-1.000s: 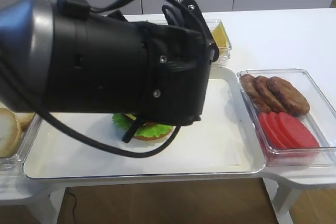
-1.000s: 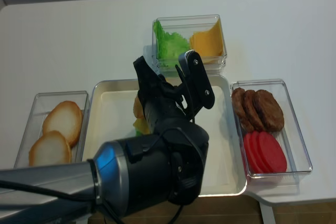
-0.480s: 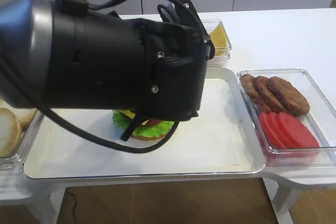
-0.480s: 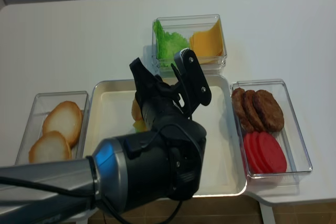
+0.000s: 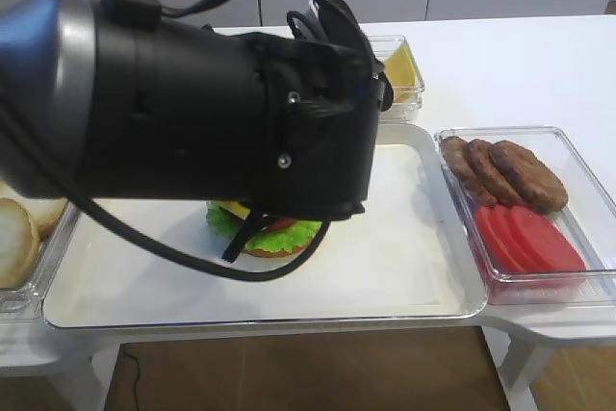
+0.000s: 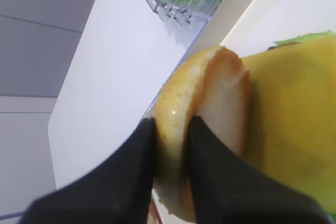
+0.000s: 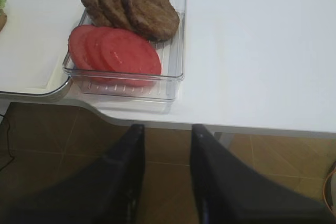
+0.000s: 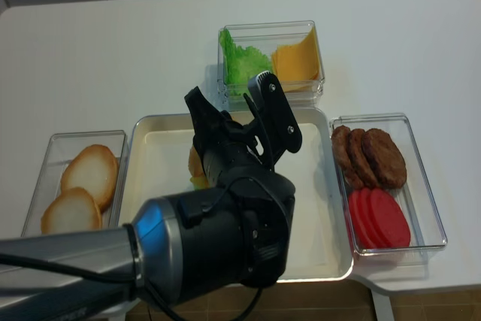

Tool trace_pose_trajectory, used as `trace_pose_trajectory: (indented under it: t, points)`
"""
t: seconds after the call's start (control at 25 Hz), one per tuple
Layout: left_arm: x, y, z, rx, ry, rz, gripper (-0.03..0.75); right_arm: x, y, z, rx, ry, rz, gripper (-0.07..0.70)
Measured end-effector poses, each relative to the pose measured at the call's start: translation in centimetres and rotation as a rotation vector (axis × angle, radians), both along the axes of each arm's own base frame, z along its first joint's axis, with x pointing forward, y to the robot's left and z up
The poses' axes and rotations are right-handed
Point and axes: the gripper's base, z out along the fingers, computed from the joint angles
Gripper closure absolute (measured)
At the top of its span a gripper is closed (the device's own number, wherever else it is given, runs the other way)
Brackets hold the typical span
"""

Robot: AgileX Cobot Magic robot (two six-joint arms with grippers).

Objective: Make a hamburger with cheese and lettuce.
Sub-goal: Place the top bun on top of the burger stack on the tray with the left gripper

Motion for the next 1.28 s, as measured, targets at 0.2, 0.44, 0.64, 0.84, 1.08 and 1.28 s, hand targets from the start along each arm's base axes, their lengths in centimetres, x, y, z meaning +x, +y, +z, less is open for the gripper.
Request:
trace_pose_trajectory:
  t: [0.2, 0.44, 0.64, 0.84, 1.08, 1.28]
  points:
    - [0.01, -0.06, -0.01, -0.004, 0.001, -0.006, 0.577, 0.0, 0.0, 0.0, 0.0, 0.0, 0.0, 0.386]
    - [0.15, 0.07, -0.03, -0.004, 0.002, 0.0, 0.577, 0.0, 0.0, 0.0, 0.0, 0.0, 0.0, 0.386]
    - [0.15, 0.07, -0.03, -0.004, 0.002, 0.0, 0.576, 0.0, 0.0, 0.0, 0.0, 0.0, 0.0, 0.386]
    - [0.15, 0.07, -0.03, -0.004, 0.002, 0.0, 0.549, 0.0, 0.0, 0.0, 0.0, 0.0, 0.0, 0.386]
    - [0.15, 0.05, -0.03, -0.006, 0.003, -0.001, 0.529, 0.0, 0.0, 0.0, 0.0, 0.0, 0.0, 0.386]
    - [0.15, 0.05, -0.05, -0.007, 0.004, -0.001, 0.529, 0.0, 0.0, 0.0, 0.0, 0.0, 0.0, 0.386]
